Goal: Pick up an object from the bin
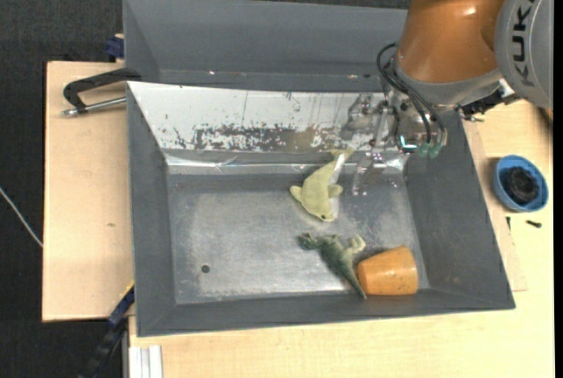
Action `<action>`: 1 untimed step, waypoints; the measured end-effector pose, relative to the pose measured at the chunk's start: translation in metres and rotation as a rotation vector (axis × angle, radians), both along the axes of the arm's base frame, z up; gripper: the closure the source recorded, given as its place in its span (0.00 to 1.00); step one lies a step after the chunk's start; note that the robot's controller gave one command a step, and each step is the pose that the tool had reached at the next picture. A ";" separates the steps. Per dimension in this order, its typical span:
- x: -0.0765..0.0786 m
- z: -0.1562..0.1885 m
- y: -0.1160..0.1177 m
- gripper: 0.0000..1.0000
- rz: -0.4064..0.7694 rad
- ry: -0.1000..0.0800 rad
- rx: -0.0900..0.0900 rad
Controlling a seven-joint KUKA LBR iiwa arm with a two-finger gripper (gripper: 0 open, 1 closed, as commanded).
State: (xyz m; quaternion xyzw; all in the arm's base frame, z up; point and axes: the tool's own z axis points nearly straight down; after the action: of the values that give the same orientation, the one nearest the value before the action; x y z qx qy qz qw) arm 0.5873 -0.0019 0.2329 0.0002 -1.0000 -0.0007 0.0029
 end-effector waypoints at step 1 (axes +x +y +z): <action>0.011 -0.144 0.017 0.00 0.105 0.001 0.001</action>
Offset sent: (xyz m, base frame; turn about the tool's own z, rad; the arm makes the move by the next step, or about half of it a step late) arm 0.0123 0.0157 -0.1403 -0.1051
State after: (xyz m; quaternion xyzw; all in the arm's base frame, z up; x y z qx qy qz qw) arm 0.5984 0.0149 0.0885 0.0529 -0.9986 -0.0008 0.0032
